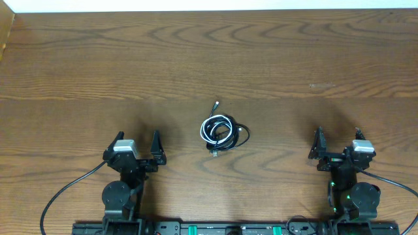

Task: Untangle cables

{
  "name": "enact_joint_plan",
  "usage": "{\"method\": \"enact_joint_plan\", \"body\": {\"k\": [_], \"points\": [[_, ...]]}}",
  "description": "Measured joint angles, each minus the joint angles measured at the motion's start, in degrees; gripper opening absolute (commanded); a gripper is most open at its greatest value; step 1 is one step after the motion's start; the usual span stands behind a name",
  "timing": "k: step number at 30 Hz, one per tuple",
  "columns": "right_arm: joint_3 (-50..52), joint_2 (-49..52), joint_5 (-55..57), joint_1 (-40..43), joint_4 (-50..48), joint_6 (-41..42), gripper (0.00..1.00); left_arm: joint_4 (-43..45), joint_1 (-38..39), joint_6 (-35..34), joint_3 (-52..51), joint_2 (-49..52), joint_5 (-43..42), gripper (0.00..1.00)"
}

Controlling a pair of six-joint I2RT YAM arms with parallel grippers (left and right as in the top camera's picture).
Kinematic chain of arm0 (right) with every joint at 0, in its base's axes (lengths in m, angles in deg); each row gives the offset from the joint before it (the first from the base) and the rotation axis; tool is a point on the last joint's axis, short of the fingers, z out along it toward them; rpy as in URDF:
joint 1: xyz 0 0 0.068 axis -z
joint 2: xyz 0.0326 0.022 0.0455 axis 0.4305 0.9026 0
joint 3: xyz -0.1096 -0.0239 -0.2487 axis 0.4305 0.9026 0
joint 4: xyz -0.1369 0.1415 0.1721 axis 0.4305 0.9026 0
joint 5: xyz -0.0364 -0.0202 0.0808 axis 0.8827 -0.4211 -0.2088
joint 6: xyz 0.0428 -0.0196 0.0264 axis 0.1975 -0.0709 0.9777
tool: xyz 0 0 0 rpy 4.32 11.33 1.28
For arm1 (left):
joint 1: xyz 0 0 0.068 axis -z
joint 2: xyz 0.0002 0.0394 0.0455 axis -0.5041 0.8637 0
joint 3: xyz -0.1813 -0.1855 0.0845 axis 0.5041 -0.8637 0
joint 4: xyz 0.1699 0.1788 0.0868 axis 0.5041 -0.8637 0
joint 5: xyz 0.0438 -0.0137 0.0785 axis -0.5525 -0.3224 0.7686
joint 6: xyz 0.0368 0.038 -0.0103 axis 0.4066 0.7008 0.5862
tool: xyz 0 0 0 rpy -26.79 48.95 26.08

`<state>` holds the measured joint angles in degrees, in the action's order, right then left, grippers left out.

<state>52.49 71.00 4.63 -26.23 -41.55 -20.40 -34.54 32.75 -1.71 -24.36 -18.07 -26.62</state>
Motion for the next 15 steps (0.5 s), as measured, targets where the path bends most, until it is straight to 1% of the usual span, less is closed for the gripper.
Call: {"method": "enact_joint_plan", "body": {"k": [5, 15], "points": [[0.00, 0.11, 0.00, 0.00, 0.00, 0.00, 0.99, -0.13, 1.99, 0.07, 0.02, 0.02, 0.37, 0.98], [0.00, 0.11, 0.00, 0.00, 0.00, 0.00, 0.99, -0.13, 2.08, 0.07, 0.02, 0.04, 0.39, 0.98]]}}
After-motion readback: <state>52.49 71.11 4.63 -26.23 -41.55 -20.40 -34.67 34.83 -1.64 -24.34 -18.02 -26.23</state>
